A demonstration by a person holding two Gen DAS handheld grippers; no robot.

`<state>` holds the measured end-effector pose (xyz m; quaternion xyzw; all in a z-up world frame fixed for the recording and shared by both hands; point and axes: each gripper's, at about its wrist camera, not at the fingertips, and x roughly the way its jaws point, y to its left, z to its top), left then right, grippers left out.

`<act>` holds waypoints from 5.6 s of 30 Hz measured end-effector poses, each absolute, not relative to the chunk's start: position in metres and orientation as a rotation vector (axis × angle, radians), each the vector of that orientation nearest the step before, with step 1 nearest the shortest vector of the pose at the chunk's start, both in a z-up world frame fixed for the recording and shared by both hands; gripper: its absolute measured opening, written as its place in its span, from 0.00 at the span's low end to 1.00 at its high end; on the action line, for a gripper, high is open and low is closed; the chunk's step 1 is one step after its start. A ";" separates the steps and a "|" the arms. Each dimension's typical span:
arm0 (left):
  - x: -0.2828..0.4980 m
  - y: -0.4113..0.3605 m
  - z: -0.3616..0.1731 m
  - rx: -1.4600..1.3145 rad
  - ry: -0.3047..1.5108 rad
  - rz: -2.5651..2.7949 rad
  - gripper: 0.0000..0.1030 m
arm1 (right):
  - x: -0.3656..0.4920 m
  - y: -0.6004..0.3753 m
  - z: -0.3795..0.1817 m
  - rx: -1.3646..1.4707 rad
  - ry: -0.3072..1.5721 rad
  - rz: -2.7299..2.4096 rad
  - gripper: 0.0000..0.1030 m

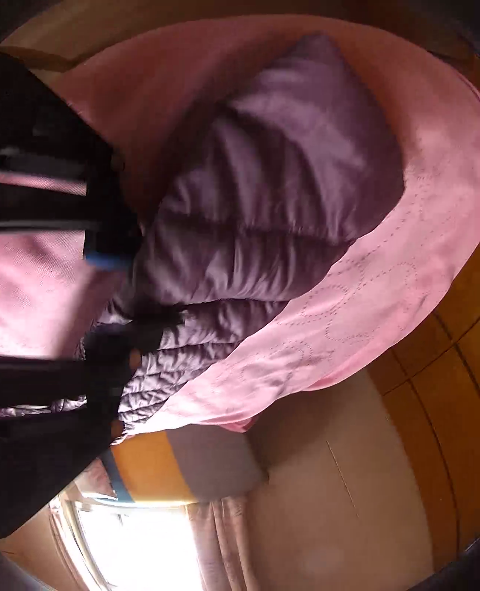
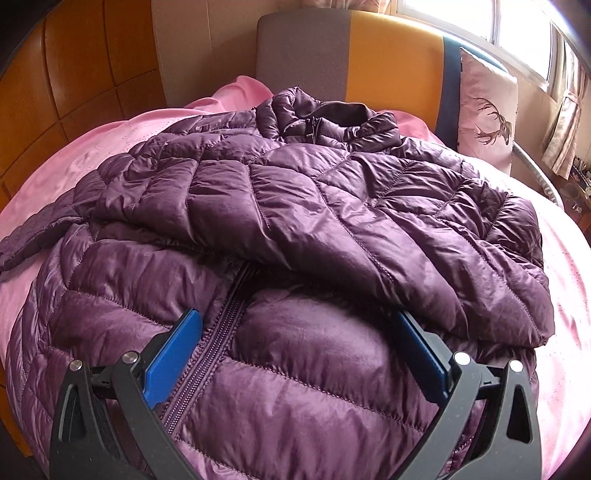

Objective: Fold large clothes

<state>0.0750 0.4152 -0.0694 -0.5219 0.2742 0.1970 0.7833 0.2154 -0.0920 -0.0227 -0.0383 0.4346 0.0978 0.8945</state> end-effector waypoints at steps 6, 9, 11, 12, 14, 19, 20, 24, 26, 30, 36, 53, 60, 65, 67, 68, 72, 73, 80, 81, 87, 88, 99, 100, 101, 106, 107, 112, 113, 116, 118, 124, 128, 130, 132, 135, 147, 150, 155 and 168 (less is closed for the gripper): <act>0.107 0.371 -0.007 -0.833 0.532 0.292 0.10 | 0.216 -0.092 -0.025 -0.078 0.906 0.199 0.98; 0.128 0.329 0.026 -0.682 0.505 0.162 0.10 | 0.215 -0.092 -0.026 -0.071 0.905 0.198 0.98; 0.139 0.302 0.039 -0.602 0.496 0.084 0.10 | 0.215 -0.093 -0.026 -0.068 0.905 0.199 0.98; 0.147 0.282 0.045 -0.560 0.499 0.030 0.10 | 0.215 -0.094 -0.026 -0.065 0.905 0.200 0.98; 0.159 0.253 0.046 -0.514 0.520 -0.042 0.10 | 0.215 -0.095 -0.026 -0.057 0.905 0.201 0.98; 0.194 0.180 0.033 -0.412 0.604 -0.190 0.10 | 0.216 -0.098 -0.027 -0.029 0.905 0.207 0.98; 0.199 0.170 0.028 -0.401 0.618 -0.209 0.10 | 0.217 -0.099 -0.028 -0.022 0.906 0.209 0.98; 0.205 0.125 0.003 -0.342 0.691 -0.288 0.10 | 0.218 -0.104 -0.029 0.012 0.913 0.220 0.98; 0.210 0.111 -0.010 -0.312 0.744 -0.315 0.25 | 0.218 -0.106 -0.029 0.029 0.915 0.225 0.98; 0.209 0.105 -0.018 -0.320 0.751 -0.336 0.70 | 0.218 -0.109 -0.029 0.054 0.915 0.233 0.98; 0.171 0.118 -0.013 -0.357 0.680 -0.325 0.70 | 0.211 -0.126 -0.001 0.214 0.827 0.267 0.83; 0.164 0.136 -0.049 -0.556 0.728 -0.359 0.70 | 0.259 -0.010 0.055 0.058 0.794 0.453 0.12; 0.185 0.147 -0.042 -0.663 0.638 -0.341 0.76 | 0.251 -0.045 0.112 0.087 0.625 0.350 0.12; 0.204 0.139 -0.036 -0.607 0.640 -0.315 0.76 | 0.258 -0.090 0.115 0.115 0.611 0.226 0.11; 0.209 0.138 -0.037 -0.581 0.657 -0.293 0.76 | 0.259 -0.109 0.108 0.125 0.624 0.176 0.11; 0.212 0.138 -0.039 -0.571 0.676 -0.276 0.76 | 0.259 -0.119 0.103 0.130 0.635 0.149 0.11; 0.216 0.143 -0.051 -0.563 0.751 -0.221 0.76 | 0.256 -0.148 0.082 0.152 0.683 0.074 0.11; 0.217 0.143 -0.053 -0.565 0.761 -0.211 0.76 | 0.256 -0.155 0.075 0.161 0.700 0.058 0.11; 0.223 0.145 -0.053 -0.556 0.778 -0.193 0.76 | 0.249 -0.186 0.034 0.206 0.782 -0.010 0.10; 0.223 0.146 -0.053 -0.558 0.778 -0.193 0.76 | 0.248 -0.190 0.029 0.214 0.794 -0.017 0.10; 0.224 0.147 -0.055 -0.551 0.785 -0.190 0.75 | 0.245 -0.201 0.003 0.237 0.841 -0.032 0.10; 0.225 0.146 -0.056 -0.533 0.801 -0.174 0.69 | 0.245 -0.201 0.001 0.228 0.845 -0.032 0.10; 0.235 0.140 -0.068 -0.437 0.887 -0.107 0.53 | 0.251 -0.212 -0.027 0.292 0.904 -0.012 0.11; 0.235 0.141 -0.068 -0.440 0.887 -0.109 0.53 | 0.251 -0.212 -0.027 0.283 0.907 -0.010 0.11; 0.234 0.141 -0.068 -0.442 0.888 -0.110 0.53 | 0.252 -0.212 -0.026 0.278 0.909 -0.009 0.11; 0.222 0.141 -0.056 -0.434 0.872 -0.116 0.56 | 0.253 -0.210 -0.022 0.237 0.922 -0.018 0.14; 0.216 0.141 -0.052 -0.436 0.863 -0.120 0.59 | 0.252 -0.209 -0.021 0.226 0.921 -0.020 0.15; 0.182 0.155 -0.031 -0.407 0.771 -0.092 0.65 | 0.247 -0.207 -0.014 0.186 0.908 -0.049 0.32; 0.177 0.158 -0.025 -0.398 0.744 -0.082 0.65 | 0.245 -0.206 -0.009 0.169 0.893 -0.071 0.47; 0.171 0.160 -0.008 -0.374 0.684 -0.086 0.65 | 0.233 -0.199 0.011 0.123 0.799 -0.110 0.70; 0.177 0.153 0.005 -0.343 0.655 -0.110 0.65 | 0.230 -0.189 0.023 0.106 0.759 -0.081 0.72; 0.217 0.119 0.016 -0.266 0.656 -0.185 0.65 | 0.255 -0.149 0.039 0.084 0.733 0.037 0.81; 0.250 0.099 0.007 -0.230 0.697 -0.206 0.65 | 0.281 -0.130 0.032 0.055 0.753 0.051 0.83; 0.265 0.093 -0.003 -0.216 0.723 -0.201 0.65 | 0.292 -0.125 0.022 0.012 0.766 0.034 0.83; 0.278 0.092 -0.013 -0.208 0.751 -0.194 0.65 | 0.302 -0.126 0.010 -0.007 0.791 0.018 0.83; 0.293 0.094 -0.034 -0.215 0.817 -0.192 0.65 | 0.307 -0.132 -0.008 -0.010 0.813 0.019 0.84; 0.298 0.091 -0.069 -0.217 0.851 -0.179 0.65 | 0.318 -0.133 -0.044 -0.006 0.873 0.041 0.85; 0.301 0.089 -0.072 -0.207 0.858 -0.173 0.65 | 0.322 -0.133 -0.046 -0.001 0.882 0.043 0.85; 0.301 0.087 -0.072 -0.195 0.856 -0.167 0.65 | 0.322 -0.135 -0.046 0.002 0.883 0.044 0.85; 0.262 0.074 -0.035 -0.121 0.771 -0.137 0.92 | 0.317 -0.134 -0.041 -0.005 0.869 0.044 0.88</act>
